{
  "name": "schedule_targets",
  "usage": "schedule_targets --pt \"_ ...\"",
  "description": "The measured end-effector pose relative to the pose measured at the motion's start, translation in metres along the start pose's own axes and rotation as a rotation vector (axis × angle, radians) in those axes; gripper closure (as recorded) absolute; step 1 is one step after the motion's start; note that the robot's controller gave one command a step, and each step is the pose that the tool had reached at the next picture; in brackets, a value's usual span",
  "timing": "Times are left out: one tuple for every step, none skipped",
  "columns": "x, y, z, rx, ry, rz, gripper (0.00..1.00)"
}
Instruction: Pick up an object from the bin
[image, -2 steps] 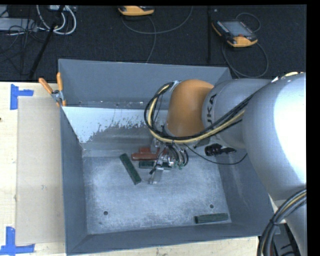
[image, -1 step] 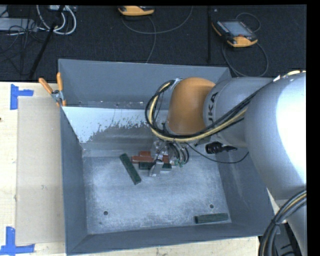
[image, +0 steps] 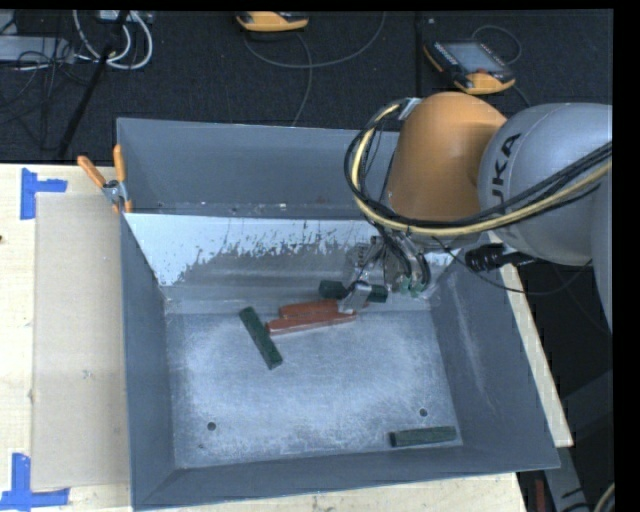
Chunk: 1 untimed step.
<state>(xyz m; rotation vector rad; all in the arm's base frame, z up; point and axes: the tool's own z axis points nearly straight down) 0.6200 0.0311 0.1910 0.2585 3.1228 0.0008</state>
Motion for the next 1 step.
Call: schedule_targets --pt "0.0062 -0.0167 -0.0231 0.001 0.004 -0.041 1.00"
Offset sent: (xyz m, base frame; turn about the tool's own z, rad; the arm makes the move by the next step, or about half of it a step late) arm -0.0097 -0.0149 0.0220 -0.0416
